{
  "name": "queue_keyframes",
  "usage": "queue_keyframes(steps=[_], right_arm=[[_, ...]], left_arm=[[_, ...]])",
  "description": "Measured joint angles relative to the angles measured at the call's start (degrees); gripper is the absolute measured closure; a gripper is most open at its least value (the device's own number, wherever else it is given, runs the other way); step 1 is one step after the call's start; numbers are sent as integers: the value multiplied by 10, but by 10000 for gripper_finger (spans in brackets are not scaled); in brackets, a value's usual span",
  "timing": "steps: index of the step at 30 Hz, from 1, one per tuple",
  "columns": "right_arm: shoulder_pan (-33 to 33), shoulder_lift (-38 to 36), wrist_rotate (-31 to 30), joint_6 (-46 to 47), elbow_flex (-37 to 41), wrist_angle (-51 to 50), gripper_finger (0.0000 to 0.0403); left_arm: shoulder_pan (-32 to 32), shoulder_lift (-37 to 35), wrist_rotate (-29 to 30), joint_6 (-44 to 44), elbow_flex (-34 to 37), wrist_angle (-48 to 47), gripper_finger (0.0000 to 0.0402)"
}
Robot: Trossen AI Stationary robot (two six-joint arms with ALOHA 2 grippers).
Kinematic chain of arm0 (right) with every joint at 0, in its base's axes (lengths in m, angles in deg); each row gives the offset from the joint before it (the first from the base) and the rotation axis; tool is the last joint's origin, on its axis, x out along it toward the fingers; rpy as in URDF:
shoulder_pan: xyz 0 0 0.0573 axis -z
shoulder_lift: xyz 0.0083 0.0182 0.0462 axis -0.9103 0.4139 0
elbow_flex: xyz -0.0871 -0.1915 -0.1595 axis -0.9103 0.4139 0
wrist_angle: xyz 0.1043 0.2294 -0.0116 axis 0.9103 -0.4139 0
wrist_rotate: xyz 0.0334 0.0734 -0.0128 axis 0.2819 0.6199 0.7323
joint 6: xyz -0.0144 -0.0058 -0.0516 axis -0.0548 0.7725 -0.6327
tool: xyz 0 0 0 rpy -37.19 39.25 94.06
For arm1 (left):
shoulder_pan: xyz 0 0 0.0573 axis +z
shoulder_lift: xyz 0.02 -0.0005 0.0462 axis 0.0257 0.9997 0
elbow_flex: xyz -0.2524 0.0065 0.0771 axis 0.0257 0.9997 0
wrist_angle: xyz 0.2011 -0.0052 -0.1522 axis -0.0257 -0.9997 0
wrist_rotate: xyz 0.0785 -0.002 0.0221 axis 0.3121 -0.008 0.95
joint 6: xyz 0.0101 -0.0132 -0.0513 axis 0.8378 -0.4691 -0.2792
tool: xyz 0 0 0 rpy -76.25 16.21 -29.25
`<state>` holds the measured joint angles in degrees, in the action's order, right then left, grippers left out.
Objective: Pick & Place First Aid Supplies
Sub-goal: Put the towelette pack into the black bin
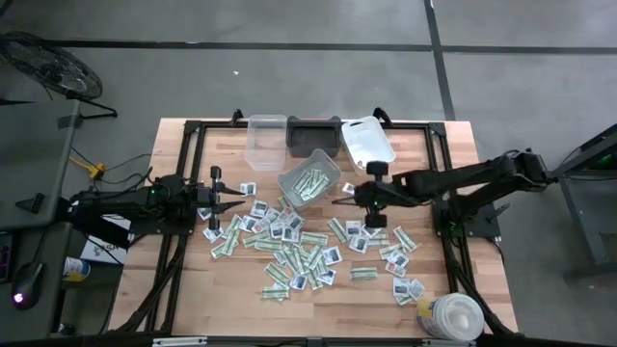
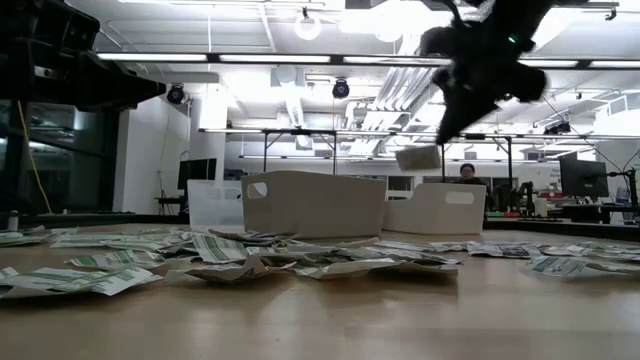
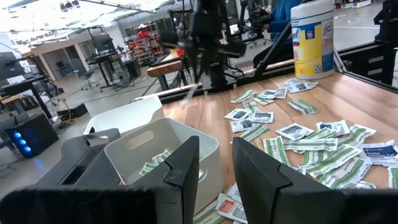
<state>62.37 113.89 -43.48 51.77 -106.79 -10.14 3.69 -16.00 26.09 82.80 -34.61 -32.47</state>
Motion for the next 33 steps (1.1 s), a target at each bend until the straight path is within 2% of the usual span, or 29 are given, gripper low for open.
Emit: queue_keyframes(steps=[6,12,17,25,33], right_arm=[[53,20,-26,-66,-64,0,403],[106,85,-29,-120,-136,13,403],[149,149,-29,-126,-191,18,403],[206,249,-31,-88,-268,36,403],[249,331,-17,0,-337,48,403]], left_arm=[[0,0,0,0,0,0,305],[0,0,0,0,0,0,305],[0,0,0,0,0,0,305],[0,0,0,0,0,0,305],[0,0,0,0,0,0,305]])
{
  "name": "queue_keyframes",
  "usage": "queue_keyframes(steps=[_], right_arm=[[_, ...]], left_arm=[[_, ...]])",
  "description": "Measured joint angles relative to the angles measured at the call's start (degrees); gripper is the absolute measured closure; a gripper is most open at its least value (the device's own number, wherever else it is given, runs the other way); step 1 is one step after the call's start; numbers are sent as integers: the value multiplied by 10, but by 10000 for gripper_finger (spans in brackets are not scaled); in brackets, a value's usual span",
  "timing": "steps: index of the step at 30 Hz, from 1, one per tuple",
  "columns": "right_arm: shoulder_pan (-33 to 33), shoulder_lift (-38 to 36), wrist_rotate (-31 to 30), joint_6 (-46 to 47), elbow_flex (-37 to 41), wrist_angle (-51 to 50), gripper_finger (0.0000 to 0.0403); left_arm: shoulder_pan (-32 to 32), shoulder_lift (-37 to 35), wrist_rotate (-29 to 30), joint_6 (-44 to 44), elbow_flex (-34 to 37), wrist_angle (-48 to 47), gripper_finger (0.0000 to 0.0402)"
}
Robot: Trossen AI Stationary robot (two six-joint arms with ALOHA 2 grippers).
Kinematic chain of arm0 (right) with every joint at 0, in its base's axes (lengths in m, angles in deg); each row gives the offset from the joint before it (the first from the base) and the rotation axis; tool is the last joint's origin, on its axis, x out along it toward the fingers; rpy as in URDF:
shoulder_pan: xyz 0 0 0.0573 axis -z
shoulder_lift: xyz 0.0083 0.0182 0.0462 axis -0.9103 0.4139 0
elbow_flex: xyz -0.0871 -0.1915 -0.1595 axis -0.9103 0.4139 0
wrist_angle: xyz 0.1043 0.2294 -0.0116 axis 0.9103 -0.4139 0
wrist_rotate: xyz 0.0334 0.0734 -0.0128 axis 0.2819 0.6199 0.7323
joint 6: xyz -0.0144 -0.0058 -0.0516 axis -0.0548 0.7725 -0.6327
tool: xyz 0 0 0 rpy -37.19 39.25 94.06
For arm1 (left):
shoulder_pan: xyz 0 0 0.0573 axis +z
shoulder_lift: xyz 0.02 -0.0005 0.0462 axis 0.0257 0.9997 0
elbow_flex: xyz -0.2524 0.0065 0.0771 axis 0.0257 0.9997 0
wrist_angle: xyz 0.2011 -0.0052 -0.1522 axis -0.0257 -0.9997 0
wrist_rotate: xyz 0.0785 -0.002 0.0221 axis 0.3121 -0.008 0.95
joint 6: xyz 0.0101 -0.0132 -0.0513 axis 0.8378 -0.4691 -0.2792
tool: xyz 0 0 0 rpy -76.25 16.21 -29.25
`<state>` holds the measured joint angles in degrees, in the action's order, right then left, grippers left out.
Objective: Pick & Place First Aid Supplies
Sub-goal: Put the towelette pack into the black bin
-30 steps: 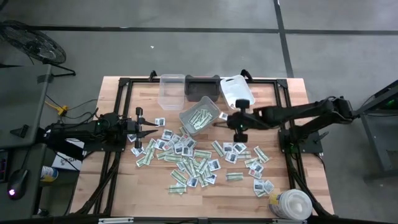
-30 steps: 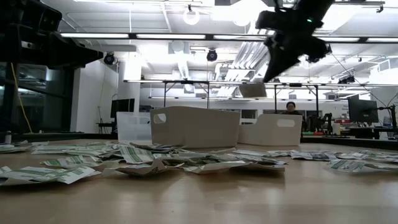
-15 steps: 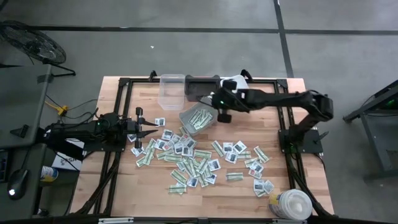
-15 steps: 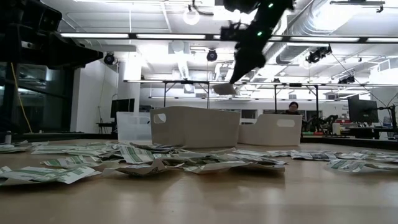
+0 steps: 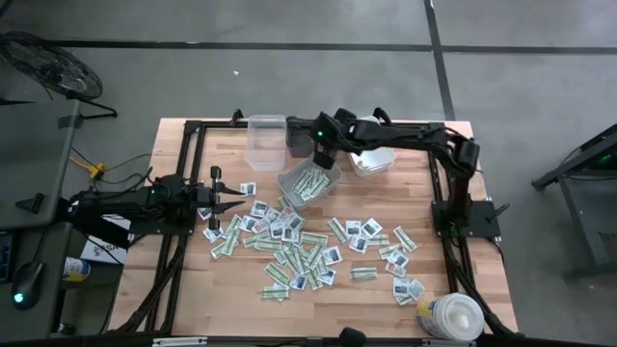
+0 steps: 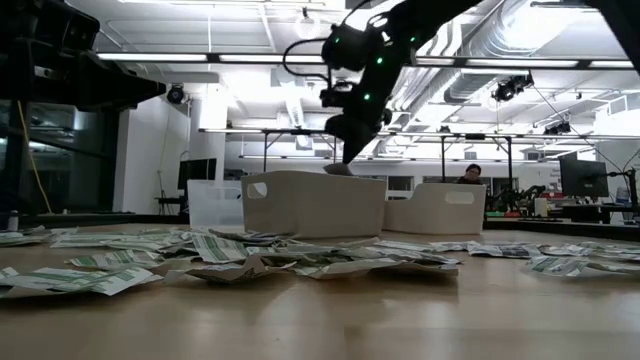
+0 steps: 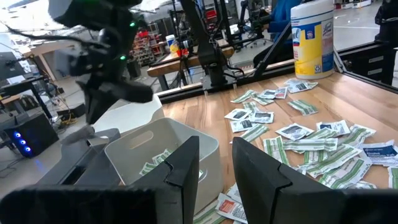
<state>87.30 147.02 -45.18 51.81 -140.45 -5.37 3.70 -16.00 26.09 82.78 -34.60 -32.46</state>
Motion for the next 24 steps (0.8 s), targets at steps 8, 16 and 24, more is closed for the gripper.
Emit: queue_keyframes(steps=[8,16,24], right_arm=[[23,38,4,111,-29,-5,403],[30,47,15,146,-30,-8,402],[33,47,47,149,-30,-13,335]], left_arm=[[0,0,0,0,0,0,305],[0,0,0,0,0,0,305],[0,0,0,0,0,0,305]])
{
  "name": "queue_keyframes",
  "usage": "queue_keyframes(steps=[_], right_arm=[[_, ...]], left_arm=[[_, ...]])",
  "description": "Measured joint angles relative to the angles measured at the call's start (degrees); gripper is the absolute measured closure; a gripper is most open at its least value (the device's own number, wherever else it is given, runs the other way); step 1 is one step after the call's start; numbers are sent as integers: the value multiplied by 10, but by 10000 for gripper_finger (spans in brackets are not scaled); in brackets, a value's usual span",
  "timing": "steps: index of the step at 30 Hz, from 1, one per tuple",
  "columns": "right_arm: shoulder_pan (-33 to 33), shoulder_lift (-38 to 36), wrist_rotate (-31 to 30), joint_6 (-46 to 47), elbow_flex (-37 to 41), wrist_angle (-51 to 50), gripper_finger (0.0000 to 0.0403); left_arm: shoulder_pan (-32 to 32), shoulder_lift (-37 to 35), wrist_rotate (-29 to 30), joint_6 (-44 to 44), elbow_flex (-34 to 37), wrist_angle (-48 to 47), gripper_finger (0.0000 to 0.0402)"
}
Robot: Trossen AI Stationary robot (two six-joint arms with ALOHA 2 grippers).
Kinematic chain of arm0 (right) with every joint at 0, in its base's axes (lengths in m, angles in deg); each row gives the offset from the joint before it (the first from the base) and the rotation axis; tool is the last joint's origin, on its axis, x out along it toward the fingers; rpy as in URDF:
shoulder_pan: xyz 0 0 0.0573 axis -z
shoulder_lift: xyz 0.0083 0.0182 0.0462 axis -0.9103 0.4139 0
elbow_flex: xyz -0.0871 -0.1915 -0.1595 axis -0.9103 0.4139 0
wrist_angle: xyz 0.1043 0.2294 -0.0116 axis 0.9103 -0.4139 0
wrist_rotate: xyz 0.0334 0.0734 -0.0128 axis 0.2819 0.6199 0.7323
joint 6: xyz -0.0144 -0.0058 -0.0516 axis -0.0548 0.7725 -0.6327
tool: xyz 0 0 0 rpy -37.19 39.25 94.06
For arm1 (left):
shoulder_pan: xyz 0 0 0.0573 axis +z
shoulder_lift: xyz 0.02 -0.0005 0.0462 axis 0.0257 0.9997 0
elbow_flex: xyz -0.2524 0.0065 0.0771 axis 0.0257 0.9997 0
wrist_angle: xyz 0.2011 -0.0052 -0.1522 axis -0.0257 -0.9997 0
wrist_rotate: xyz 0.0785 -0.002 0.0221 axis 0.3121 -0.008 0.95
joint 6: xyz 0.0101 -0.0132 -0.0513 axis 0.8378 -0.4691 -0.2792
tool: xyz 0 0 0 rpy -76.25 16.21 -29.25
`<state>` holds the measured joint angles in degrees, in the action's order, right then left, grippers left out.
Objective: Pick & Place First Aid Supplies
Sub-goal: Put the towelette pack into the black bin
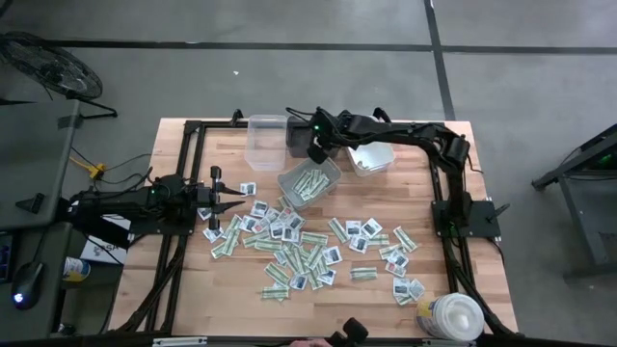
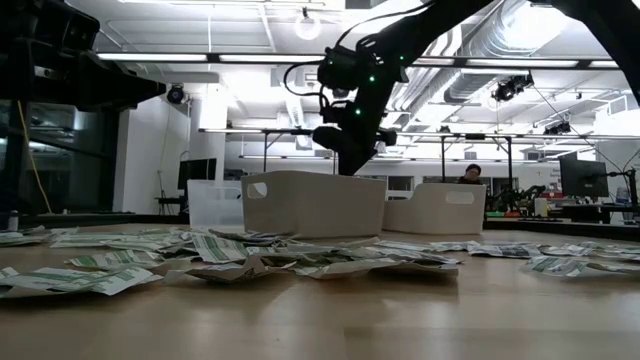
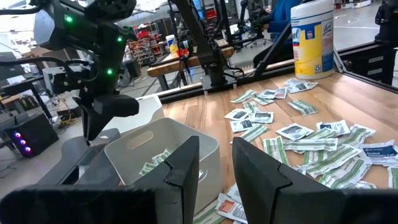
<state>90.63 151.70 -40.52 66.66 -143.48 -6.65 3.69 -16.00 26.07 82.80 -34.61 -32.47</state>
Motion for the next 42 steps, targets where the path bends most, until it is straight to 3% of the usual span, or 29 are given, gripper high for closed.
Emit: queue_keyframes(steps=[7,13,25,34,42], right_arm=[[-5,-25,0,2,0,-53,256],[-25,-82,21,35,16,-144,234],[-115,-287,136,115,278,-100,251],[-171,-311,267,-5,360,-72,251],[-204,-274,270,-107,376,-46,253]], left_arm=[[0,0,0,0,0,0,305],[0,0,0,0,0,0,305],[0,0,0,0,0,0,305],[0,0,0,0,0,0,305],[0,0,0,0,0,0,305]])
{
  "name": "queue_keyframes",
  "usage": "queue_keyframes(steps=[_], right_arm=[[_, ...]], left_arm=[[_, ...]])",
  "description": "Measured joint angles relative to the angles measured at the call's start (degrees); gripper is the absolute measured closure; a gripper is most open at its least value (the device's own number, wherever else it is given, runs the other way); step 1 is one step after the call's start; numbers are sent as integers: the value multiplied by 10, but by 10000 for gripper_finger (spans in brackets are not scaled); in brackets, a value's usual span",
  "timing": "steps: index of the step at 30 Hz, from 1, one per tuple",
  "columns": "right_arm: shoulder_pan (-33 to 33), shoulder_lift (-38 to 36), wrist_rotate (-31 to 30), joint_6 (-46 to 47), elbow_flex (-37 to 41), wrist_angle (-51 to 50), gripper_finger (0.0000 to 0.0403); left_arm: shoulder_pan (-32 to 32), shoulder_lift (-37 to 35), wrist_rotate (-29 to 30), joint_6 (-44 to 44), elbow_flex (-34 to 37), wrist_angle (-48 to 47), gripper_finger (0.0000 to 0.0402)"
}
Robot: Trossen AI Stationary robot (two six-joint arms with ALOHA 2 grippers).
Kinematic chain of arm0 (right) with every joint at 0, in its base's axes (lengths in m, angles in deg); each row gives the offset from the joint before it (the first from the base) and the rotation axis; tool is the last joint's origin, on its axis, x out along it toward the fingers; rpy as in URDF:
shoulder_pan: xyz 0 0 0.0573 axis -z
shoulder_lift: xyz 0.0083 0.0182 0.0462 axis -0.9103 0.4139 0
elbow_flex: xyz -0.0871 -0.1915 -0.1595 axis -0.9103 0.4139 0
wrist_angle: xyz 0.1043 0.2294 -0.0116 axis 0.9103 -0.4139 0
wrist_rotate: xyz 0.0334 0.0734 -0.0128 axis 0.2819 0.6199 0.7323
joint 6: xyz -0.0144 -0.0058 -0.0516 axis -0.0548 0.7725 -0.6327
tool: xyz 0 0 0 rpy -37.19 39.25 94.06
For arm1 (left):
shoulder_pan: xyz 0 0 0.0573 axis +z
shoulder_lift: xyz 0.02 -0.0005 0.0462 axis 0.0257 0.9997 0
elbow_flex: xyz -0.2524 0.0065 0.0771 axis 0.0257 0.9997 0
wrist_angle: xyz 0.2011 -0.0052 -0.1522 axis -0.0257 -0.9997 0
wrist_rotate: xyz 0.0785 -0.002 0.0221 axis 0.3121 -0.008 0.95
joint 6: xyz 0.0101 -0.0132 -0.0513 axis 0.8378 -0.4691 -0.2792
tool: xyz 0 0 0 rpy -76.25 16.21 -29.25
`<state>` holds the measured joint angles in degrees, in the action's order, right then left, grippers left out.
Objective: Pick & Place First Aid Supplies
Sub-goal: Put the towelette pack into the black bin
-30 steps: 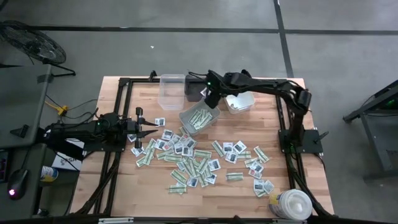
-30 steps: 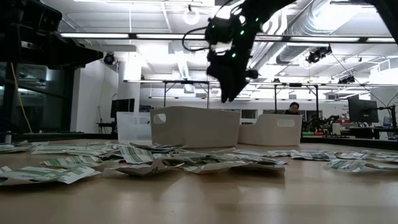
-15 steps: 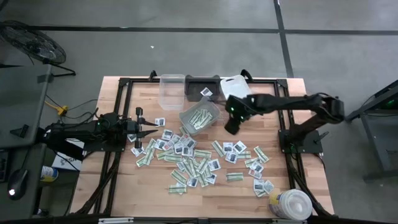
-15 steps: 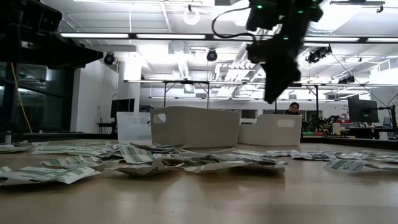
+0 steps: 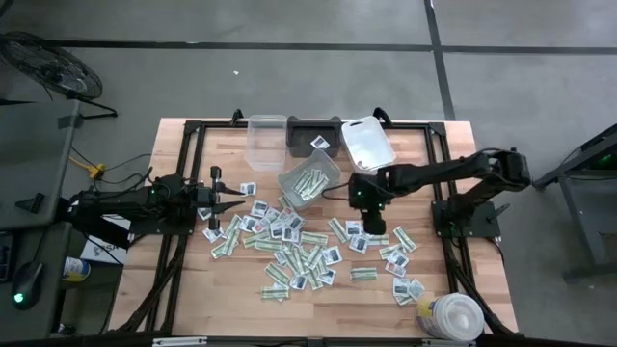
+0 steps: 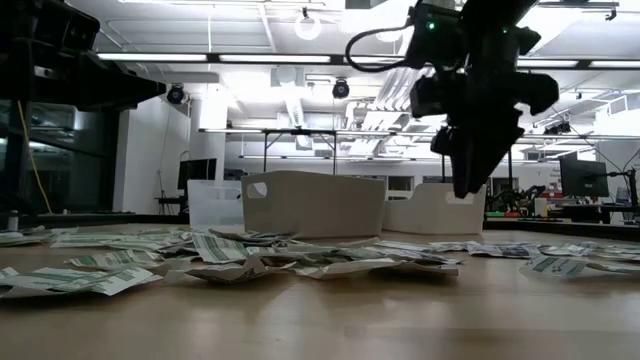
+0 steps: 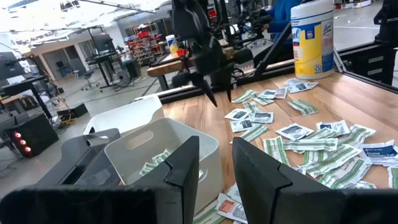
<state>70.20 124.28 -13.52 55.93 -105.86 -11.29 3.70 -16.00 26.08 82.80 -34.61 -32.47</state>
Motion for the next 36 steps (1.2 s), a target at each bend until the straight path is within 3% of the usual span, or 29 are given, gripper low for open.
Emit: queue_keyframes(steps=[14,24,36], right_arm=[[-22,72,-19,-3,0,26,254],[-22,74,-37,13,2,47,259],[-56,72,-43,48,62,119,262]], left_arm=[[0,0,0,0,0,0,305],[0,0,0,0,0,0,305],[0,0,0,0,0,0,305]])
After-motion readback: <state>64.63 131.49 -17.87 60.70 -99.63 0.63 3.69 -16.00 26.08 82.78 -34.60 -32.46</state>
